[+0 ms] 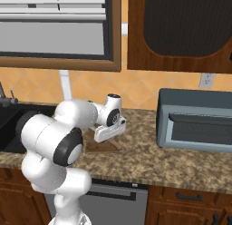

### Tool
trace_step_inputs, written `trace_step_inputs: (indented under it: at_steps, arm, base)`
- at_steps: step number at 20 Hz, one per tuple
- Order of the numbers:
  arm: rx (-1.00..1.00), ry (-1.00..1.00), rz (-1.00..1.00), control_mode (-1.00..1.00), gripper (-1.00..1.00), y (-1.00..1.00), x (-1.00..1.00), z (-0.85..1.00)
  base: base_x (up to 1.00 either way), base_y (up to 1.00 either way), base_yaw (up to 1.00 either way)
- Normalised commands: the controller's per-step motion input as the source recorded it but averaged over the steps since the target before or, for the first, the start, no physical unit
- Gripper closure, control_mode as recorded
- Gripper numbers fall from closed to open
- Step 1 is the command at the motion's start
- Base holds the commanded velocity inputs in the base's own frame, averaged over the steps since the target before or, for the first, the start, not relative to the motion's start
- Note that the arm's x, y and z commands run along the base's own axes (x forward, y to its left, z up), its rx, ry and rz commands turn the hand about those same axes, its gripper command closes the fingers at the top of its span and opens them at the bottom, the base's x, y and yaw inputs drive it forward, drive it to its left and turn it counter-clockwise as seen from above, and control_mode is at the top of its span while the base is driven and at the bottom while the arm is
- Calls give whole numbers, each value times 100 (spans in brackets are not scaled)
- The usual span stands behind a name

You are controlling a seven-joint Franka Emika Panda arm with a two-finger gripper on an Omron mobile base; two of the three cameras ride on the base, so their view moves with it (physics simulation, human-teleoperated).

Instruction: Pick up the knife from the drawer and place it on the cutting board. Then place the meat from the plate to the cutting board.

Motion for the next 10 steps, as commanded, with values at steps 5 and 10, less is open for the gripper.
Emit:
trace_step_inputs:
  at_steps: [5,10]
  arm:
    - [-1,-8,0,-100,100,0,64,-27]
    - [-1,0,0,-100,100,15,47,-41]
  base:
    - [0,0,0]
    - [0,0,0]
